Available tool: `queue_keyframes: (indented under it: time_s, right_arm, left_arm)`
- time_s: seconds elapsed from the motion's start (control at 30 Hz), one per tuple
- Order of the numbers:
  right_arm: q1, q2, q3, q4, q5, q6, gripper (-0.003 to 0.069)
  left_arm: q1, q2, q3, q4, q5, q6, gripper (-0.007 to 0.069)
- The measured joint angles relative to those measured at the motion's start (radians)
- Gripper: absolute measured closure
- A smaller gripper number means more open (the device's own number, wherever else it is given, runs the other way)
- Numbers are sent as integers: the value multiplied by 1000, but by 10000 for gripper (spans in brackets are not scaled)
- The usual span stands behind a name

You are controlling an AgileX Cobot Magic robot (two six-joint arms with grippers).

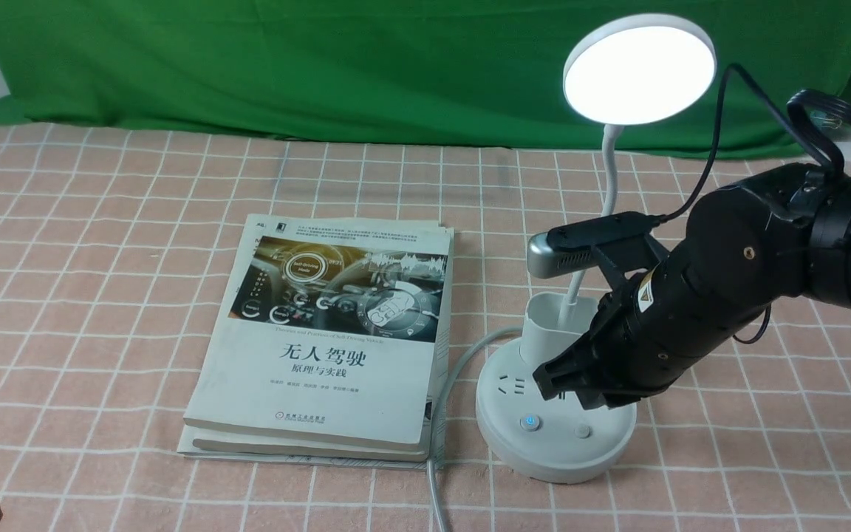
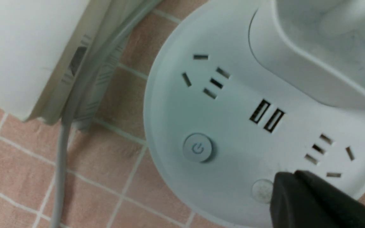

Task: Turn off the table lamp on the pink coffee tablecloth by hand.
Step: 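Press the power button on the lamp base to turn the lamp off with the right gripper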

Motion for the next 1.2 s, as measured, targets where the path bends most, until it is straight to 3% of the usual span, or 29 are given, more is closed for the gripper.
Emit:
queue_keyframes:
  time_s: [0.5, 0.9, 1.2]
  right_arm:
    - [20, 93, -9, 0, 14, -4, 617]
    - [20, -12, -7, -4, 13, -2, 617]
    - [20, 100, -11, -5, 9, -5, 617]
  left_arm:
    - [0, 0, 0, 0, 0, 0, 618]
    - [0, 0, 0, 0, 0, 0, 618]
    - [0, 0, 0, 0, 0, 0, 618]
